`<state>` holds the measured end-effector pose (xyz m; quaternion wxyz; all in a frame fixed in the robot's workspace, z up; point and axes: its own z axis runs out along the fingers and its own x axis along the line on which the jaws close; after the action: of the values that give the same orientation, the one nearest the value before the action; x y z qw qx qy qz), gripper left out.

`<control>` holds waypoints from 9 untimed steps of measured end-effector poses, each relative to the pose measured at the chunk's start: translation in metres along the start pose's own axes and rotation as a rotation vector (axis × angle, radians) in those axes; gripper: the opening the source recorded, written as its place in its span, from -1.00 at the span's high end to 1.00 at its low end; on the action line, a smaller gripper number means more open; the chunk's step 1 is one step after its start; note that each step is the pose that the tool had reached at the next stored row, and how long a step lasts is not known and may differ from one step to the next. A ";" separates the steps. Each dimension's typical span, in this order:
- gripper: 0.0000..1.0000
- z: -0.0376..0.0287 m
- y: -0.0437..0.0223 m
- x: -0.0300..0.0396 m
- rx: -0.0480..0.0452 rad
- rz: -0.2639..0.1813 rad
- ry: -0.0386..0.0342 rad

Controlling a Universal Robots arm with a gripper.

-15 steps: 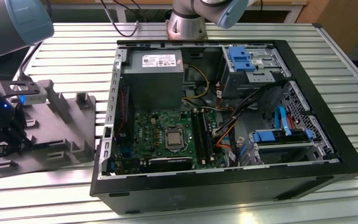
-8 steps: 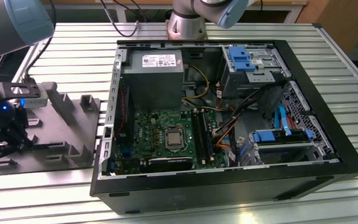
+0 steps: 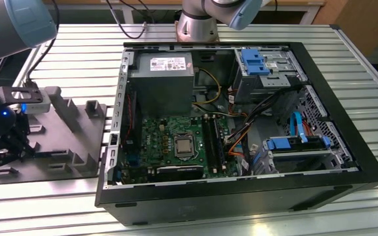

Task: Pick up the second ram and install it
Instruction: 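Pick up the second ram and move it above second insertion slot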

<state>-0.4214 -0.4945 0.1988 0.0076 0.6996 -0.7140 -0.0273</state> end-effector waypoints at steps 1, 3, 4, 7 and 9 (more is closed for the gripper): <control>0.76 -0.0002 0.0000 0.0000 -0.0001 -0.002 0.0002; 0.76 -0.0007 0.0001 0.0000 -0.0005 -0.005 0.0006; 0.76 -0.0010 0.0001 0.0000 -0.0006 -0.006 0.0007; 0.76 -0.0020 0.0002 0.0000 -0.0006 -0.011 0.0009; 0.76 -0.0020 0.0002 0.0000 -0.0006 -0.017 0.0011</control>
<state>-0.4215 -0.4946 0.2008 0.0080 0.7055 -0.7082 -0.0271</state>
